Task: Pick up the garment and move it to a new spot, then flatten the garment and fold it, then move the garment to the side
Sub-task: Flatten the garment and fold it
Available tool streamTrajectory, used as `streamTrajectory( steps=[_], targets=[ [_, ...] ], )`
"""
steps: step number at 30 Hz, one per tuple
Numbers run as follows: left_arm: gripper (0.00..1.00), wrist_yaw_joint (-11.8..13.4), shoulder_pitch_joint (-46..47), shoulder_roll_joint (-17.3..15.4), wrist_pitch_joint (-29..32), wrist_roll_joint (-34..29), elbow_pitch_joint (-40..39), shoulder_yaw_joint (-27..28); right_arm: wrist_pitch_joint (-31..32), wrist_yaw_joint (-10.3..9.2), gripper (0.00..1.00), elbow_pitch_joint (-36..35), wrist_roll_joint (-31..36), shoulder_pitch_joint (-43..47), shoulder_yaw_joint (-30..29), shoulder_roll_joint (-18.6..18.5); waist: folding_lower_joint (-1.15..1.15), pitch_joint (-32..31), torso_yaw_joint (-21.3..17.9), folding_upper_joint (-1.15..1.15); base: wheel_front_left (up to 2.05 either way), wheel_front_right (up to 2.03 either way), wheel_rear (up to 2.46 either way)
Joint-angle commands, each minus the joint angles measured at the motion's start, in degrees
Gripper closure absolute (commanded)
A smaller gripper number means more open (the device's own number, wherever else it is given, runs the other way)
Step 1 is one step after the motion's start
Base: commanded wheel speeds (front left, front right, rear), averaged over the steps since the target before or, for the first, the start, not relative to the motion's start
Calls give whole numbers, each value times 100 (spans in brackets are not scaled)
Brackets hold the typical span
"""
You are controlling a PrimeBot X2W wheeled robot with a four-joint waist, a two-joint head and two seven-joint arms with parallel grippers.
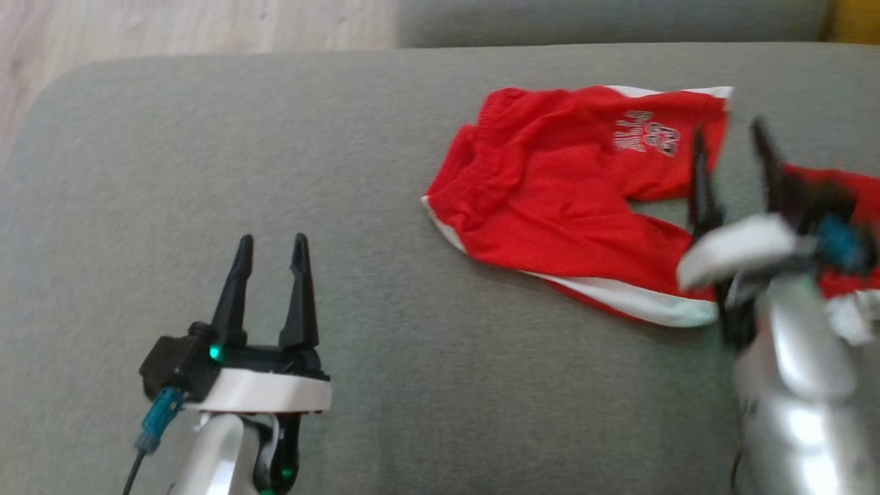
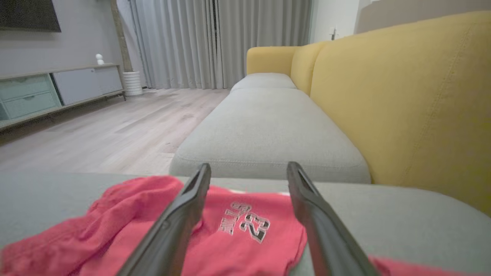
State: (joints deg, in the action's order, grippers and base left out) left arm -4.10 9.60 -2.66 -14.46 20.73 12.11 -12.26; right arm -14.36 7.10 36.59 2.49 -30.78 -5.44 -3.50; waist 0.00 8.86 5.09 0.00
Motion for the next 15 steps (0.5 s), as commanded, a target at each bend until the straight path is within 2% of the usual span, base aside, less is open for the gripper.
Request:
streamTrajectory(
  steps=[1,4,8,11,15],
  targets=[
    [0,-23,17,-21,-54,-106,-210,263,-61,39,0,-456,-262,313,344,60,0,-171,-280,0,0,0,0],
    [0,-47,-34,-21,-54,-139,-269,363,-62,39,0,-1102,-647,1108,647,60,0,-245,-479,0,0,0,0],
    [0,-70,-78,-21,-54,-134,-332,433,-62,39,0,-1718,-940,1937,698,61,0,-321,-637,0,0,0,0],
    [0,-92,-156,-21,-54,-128,-345,483,-63,39,0,-1927,-1002,2404,699,61,0,-427,-708,0,0,0,0],
    [0,-100,-237,-21,-54,-121,-384,489,-63,39,0,-2087,-1008,2606,679,61,0,-456,-752,0,0,0,0]
  ],
)
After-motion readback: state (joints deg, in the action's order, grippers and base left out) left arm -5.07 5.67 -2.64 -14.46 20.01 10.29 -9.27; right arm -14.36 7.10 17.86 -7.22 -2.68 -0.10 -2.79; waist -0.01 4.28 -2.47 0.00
